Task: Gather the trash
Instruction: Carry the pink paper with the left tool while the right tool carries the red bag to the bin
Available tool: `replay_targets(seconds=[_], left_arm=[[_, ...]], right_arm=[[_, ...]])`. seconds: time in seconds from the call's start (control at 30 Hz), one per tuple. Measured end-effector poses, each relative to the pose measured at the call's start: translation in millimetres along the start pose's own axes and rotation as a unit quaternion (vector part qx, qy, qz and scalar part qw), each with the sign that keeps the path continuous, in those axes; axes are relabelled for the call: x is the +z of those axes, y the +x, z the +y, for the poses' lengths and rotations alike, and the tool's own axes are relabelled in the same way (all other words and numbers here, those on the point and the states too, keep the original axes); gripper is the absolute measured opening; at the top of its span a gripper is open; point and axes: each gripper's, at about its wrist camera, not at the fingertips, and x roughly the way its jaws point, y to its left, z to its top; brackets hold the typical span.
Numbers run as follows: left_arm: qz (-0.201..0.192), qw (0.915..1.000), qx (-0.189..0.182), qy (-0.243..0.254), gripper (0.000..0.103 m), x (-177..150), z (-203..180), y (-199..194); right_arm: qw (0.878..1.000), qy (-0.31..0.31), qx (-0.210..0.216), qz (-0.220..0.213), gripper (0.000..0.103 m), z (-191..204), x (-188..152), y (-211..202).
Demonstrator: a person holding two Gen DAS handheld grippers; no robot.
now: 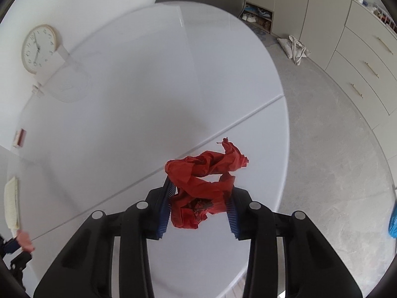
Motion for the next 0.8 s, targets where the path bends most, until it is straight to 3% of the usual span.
replay_targets(seconds=[0.3, 0.47, 0.57, 0.73, 0.8], left_arm=[[-0.004, 0.9932, -0.071, 0.092, 0.027, -17.1, -67.6, -19.5], [-0.001, 0.9851, -0.101, 0.139, 0.027, -27.3, -104.0, -24.4], [-0.002, 0.9812, -0.108, 0.16, 0.026, -31.8, -116.8, -29.5], [0.004, 0.978, -0.104, 0.181, 0.027, -41.9, -130.8, -31.8], [0.008, 0.9777, -0.098, 0.186, 0.027, -45.4, -133.9, -31.0]], right_arm=[[0.999, 0.04, 0.01, -0.027, 0.039, -4.1, -140.7, -118.9], [0.998, 0.062, -0.002, -0.017, 0.039, -4.7, -203.4, -143.9], [0.996, 0.086, 0.009, -0.007, 0.039, -7.2, -231.5, -134.0], [0.993, 0.111, 0.013, 0.034, 0.039, -14.8, -268.2, -68.8], [0.991, 0.119, 0.019, 0.056, 0.048, -19.7, -277.7, -34.5]])
